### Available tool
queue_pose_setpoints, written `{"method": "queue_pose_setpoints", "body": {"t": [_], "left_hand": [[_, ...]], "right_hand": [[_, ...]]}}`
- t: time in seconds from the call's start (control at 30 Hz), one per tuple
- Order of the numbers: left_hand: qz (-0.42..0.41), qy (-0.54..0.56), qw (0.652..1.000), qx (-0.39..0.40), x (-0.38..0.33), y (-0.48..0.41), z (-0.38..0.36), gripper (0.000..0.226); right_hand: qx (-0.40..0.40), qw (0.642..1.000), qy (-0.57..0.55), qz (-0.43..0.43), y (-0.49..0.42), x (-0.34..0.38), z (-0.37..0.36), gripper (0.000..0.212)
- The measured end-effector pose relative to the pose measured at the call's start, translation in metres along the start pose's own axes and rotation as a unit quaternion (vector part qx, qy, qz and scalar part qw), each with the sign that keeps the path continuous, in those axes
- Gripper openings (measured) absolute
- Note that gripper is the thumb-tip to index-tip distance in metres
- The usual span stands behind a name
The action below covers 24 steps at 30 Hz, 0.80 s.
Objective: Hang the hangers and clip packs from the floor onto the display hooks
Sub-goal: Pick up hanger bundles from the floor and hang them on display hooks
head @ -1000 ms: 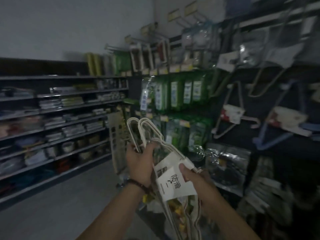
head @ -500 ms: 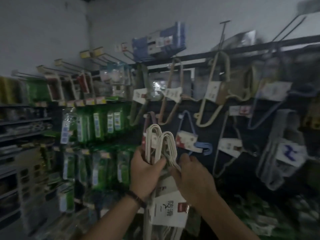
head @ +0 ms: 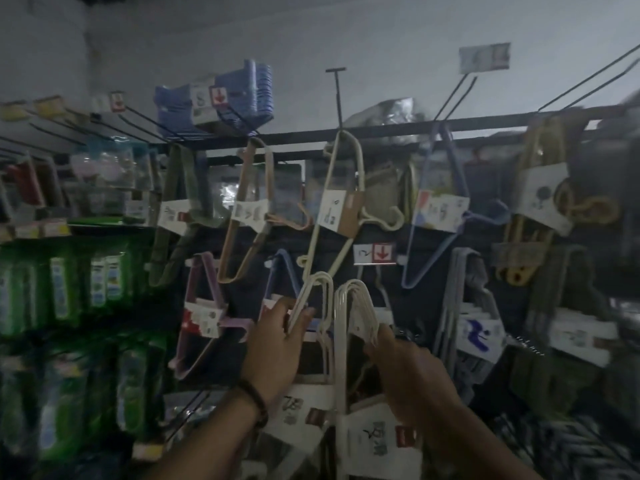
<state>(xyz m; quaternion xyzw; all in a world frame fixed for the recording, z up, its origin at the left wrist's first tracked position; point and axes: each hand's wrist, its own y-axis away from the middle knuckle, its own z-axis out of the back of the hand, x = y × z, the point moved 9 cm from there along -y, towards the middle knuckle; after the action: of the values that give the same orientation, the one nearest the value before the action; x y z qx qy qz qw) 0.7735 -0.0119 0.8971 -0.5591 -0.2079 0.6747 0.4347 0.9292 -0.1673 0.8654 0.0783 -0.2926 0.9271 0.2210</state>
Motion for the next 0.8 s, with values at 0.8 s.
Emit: {"method": "queue_pose_setpoints", "body": {"t": [0.8], "left_hand": [[-0.283,0.046,0.912,0.294,0.009,-0.067,-0.095,0.049]], "right_hand": [[-0.149,0.963,0.214,-0.065,-0.083,-0.039,0.021,0.035]]}}
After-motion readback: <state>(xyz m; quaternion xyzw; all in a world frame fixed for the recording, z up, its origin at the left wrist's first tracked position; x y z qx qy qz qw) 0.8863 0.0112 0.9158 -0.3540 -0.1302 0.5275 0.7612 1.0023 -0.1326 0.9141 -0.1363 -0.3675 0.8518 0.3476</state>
